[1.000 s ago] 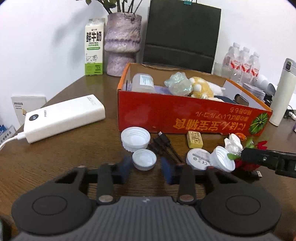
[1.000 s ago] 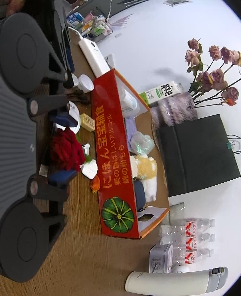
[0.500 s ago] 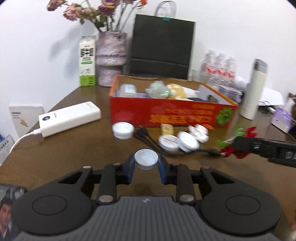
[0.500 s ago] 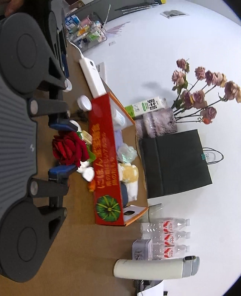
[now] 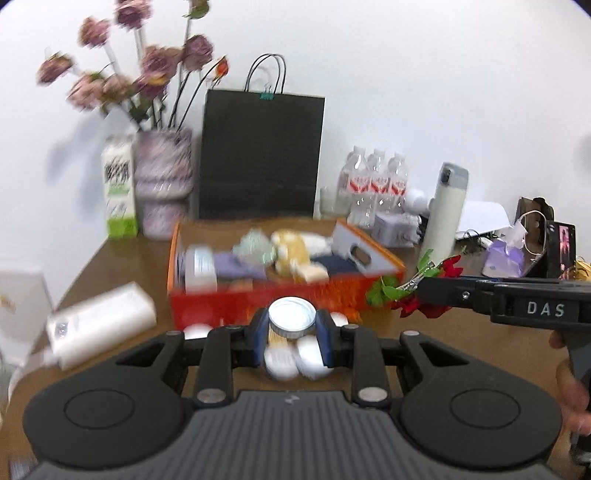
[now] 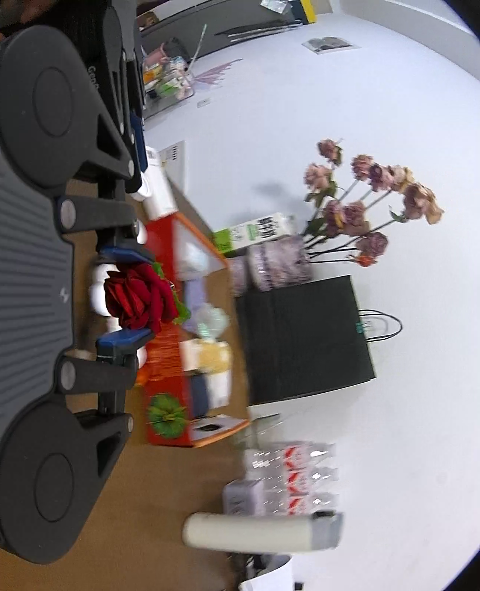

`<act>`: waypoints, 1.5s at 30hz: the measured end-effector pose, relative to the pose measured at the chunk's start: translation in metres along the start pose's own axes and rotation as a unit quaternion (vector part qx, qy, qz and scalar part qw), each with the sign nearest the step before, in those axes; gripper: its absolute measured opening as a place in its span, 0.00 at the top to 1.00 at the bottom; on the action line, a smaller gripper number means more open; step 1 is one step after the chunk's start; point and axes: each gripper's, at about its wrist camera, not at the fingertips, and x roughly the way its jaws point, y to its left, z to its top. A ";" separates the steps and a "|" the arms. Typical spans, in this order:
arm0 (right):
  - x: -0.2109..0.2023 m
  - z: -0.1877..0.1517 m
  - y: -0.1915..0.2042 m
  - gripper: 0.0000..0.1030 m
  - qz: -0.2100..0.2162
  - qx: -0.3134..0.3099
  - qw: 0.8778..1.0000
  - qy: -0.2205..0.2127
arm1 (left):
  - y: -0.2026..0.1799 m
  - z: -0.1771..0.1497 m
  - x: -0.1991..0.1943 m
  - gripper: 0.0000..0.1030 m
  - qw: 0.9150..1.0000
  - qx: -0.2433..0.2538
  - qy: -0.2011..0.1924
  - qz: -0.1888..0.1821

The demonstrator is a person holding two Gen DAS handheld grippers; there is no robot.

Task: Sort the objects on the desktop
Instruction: 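Carry the cap and rose over the box and open both tools inside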

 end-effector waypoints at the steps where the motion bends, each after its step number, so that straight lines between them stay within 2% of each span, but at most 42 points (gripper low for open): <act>1: 0.012 0.013 -0.002 0.66 0.005 -0.001 1.000 0.002 | 0.004 0.013 0.014 0.73 1.000 0.006 0.007 -0.001; 3: 0.045 0.039 -0.008 0.66 0.017 0.003 1.000 0.011 | 0.012 0.036 0.046 0.73 1.000 0.010 0.018 -0.006; 5: 0.086 0.062 -0.017 0.66 0.019 0.023 0.999 0.035 | 0.020 0.055 0.088 0.73 0.999 0.005 0.049 -0.009; 8: 0.145 0.080 -0.030 0.66 0.011 0.037 0.996 0.079 | 0.030 0.066 0.136 0.73 0.997 -0.002 0.073 0.003; 10: 0.182 0.085 -0.038 0.66 0.006 0.044 0.993 0.106 | 0.038 0.069 0.167 0.73 0.996 -0.011 0.093 -0.002; 12: 0.217 0.085 -0.043 0.66 -0.009 0.042 0.991 0.126 | 0.043 0.066 0.194 0.72 0.994 -0.013 0.104 0.012; 16: 0.269 0.073 -0.055 0.66 -0.020 0.060 0.982 0.177 | 0.046 0.059 0.224 0.72 0.990 0.012 0.141 0.014; 17: 0.277 0.070 -0.056 0.65 -0.016 0.063 0.980 0.188 | 0.046 0.057 0.224 0.68 0.990 0.018 0.140 0.008; 18: 0.281 0.067 -0.057 0.64 -0.011 0.064 0.978 0.196 | 0.048 0.056 0.223 0.50 0.990 0.022 0.139 -0.006; 20: 0.288 0.063 -0.053 0.57 -0.012 0.057 0.975 0.213 | 0.051 0.055 0.218 0.26 0.992 0.025 0.126 -0.014; 22: 0.286 0.064 -0.052 0.44 -0.018 0.057 0.976 0.208 | 0.052 0.056 0.213 0.28 0.992 0.028 0.121 -0.009; 23: 0.282 0.065 -0.051 0.44 -0.019 0.058 0.977 0.206 | 0.055 0.057 0.210 0.31 0.992 0.025 0.125 -0.011; 26: 0.263 0.076 -0.045 0.41 -0.023 0.052 0.981 0.187 | 0.056 0.064 0.197 0.31 0.993 0.015 0.118 -0.001; 29: 0.240 0.093 -0.036 0.31 -0.032 0.035 0.985 0.166 | 0.059 0.077 0.174 0.30 0.995 0.006 0.101 0.008; 31: 0.219 0.098 -0.033 0.26 -0.042 0.027 0.987 0.154 | 0.061 0.083 0.151 0.26 0.996 -0.002 0.086 0.030; 33: 0.191 0.094 -0.030 0.24 -0.048 0.018 0.989 0.136 | 0.063 0.080 0.128 0.17 0.995 -0.010 0.076 0.068; 35: 0.160 0.078 -0.026 0.22 -0.053 0.016 0.991 0.120 | 0.062 0.064 0.099 0.15 0.993 -0.020 0.060 0.099; 39: 0.102 0.026 -0.018 0.22 -0.057 0.008 0.993 0.099 | 0.044 -0.001 0.044 0.12 0.993 -0.062 0.038 0.098; 42: 0.064 -0.024 -0.011 0.22 -0.044 -0.005 0.993 0.107 | 0.018 -0.055 0.013 0.12 0.991 -0.065 0.038 0.111; 44: 0.042 -0.053 -0.008 0.22 -0.032 -0.017 0.992 0.118 | -0.001 -0.089 -0.002 0.11 0.987 -0.056 0.054 0.140; 45: 0.032 -0.062 -0.008 0.22 -0.028 -0.016 0.993 0.117 | -0.010 -0.103 -0.009 0.11 0.988 -0.044 0.059 0.137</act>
